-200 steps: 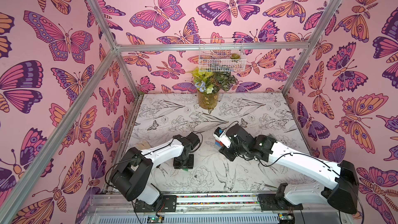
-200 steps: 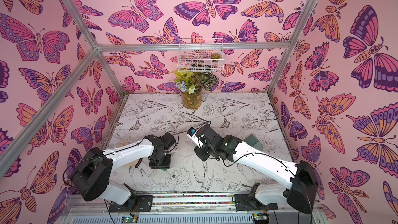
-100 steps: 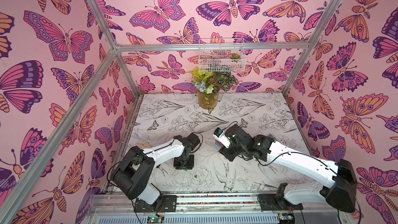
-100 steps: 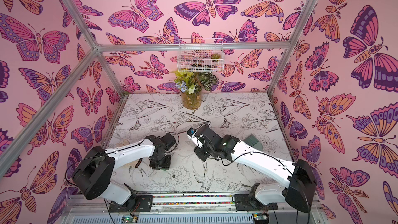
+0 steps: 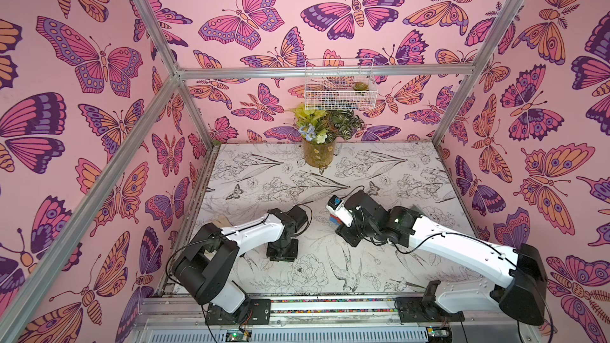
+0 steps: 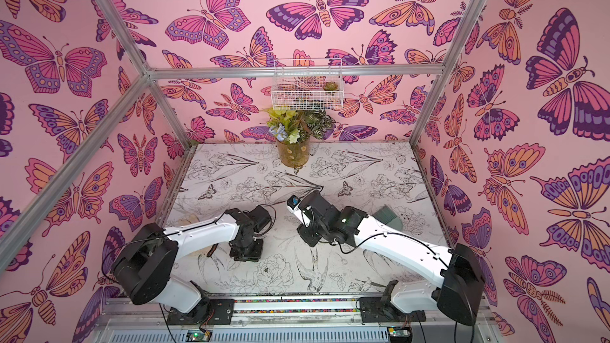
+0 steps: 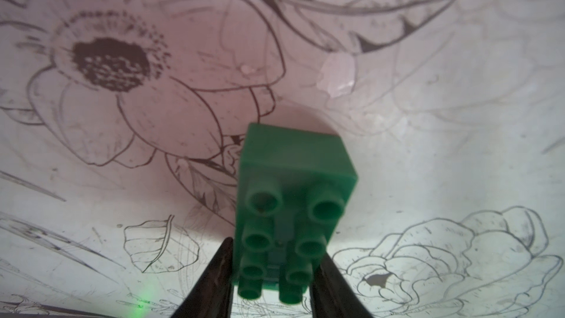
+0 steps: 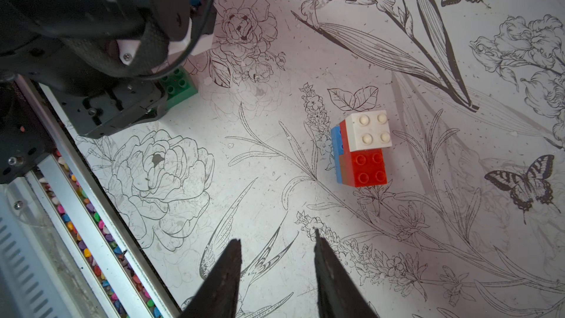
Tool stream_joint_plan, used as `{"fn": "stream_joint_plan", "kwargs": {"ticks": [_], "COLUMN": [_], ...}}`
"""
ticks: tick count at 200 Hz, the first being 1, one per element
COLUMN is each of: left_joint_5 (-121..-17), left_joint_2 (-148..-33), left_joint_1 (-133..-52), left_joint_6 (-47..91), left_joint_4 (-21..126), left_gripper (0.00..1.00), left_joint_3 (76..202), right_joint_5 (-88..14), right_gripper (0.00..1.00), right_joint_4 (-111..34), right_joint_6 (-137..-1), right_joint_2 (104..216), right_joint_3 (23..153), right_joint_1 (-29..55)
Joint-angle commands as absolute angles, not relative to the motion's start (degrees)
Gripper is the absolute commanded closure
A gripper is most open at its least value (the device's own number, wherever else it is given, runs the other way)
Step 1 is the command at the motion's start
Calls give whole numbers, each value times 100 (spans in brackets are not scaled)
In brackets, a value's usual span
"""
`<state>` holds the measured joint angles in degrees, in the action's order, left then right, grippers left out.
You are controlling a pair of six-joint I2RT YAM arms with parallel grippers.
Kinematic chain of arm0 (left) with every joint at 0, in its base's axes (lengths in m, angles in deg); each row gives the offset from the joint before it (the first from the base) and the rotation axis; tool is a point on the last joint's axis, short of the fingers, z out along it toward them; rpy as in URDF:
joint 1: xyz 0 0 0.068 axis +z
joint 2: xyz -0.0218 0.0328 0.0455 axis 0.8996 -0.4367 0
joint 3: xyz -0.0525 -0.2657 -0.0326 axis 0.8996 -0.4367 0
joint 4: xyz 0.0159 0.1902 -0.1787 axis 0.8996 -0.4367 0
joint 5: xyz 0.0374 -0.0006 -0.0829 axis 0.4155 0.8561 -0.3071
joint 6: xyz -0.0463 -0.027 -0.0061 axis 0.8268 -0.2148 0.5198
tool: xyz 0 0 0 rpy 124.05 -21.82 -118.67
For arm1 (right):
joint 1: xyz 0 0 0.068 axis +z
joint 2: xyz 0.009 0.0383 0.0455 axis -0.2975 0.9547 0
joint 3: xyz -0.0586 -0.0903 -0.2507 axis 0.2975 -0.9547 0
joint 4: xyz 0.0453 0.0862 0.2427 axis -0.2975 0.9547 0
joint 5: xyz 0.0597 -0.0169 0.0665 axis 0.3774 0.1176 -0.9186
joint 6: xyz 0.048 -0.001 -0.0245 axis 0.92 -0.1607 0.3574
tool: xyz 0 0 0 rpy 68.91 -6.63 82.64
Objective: Assemble the number 5 with lego
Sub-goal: Pick up the lego brick from the center of the board.
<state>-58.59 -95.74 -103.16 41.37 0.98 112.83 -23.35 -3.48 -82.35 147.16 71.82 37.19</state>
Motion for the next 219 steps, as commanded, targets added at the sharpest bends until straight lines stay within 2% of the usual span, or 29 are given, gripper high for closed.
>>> {"fn": "stream_joint_plan", "kwargs": {"ticks": [1,16,41,100,154,188,219], "left_joint_5": [-5822,-5778,-5709,-5198,-5238,-5803,-5606], "left_joint_2": [-9663,-9676,-9721,-9461,-8953,-8611,-8693], "left_joint_1": [-10365,-10381,-10411,-10437,-10449,-10462,-10481], "left_joint_6": [4111,4118,4079,3810,2731,1894,1186], "left_joint_4": [17,21,13,-223,-35,227,23], "left_gripper": [59,63,78,86,100,100,100], "left_joint_3": [11298,11298,11322,11441,11526,11795,12404], "right_joint_5": [-2261,-2257,-2246,-2197,-2058,-2400,-2778], "right_gripper": [58,58,58,58,58,58,57], "right_joint_4": [-290,-290,-287,-339,-392,-617,-940], "right_joint_6": [-8179,-8172,-8151,-8021,-7689,-7064,-6348], "right_joint_2": [14766,14767,14761,14722,14643,14349,14058], "right_joint_3": [7276,7267,7254,7191,7062,6748,6320], "right_joint_1": [3758,3762,3762,3756,3686,3227,2720]}}
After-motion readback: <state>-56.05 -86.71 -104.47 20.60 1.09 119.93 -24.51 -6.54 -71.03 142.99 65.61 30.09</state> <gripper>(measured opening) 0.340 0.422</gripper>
